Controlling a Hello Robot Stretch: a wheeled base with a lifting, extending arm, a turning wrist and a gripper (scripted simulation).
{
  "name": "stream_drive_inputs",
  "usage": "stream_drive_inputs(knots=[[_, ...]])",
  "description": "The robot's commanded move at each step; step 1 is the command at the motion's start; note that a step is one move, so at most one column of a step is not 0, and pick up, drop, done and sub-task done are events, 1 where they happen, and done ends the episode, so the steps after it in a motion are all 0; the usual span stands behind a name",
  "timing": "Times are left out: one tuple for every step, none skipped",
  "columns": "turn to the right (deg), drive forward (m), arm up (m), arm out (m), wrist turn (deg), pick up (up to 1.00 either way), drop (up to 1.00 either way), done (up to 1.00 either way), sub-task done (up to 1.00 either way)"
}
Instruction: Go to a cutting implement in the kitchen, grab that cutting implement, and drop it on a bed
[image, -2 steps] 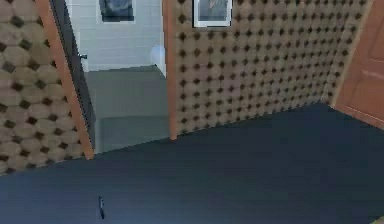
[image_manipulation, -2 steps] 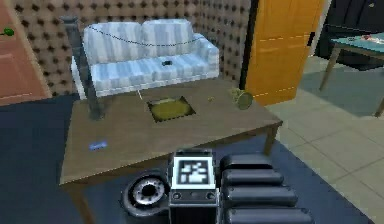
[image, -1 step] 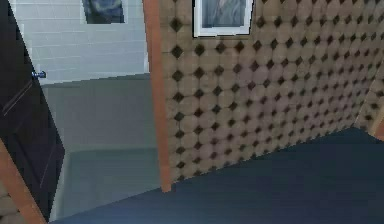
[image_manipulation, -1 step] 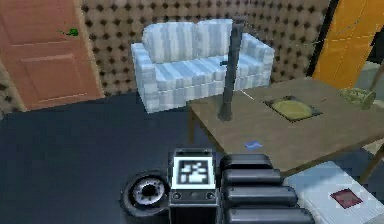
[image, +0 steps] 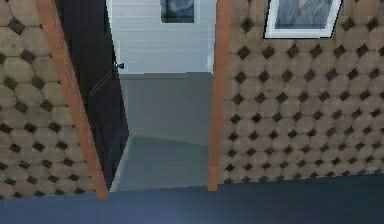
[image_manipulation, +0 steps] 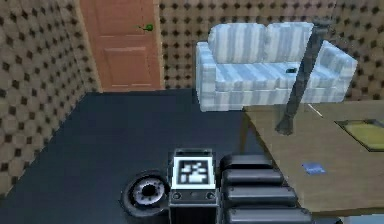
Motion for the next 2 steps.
stream_drive_inputs(knots=[[0.0,0.25,0.00,0.00,0.0,0.00,0.00,0.00,0.00],[-3.0,0.00,0.00,0.00,0.0,0.00,0.00,0.00,0.00]])
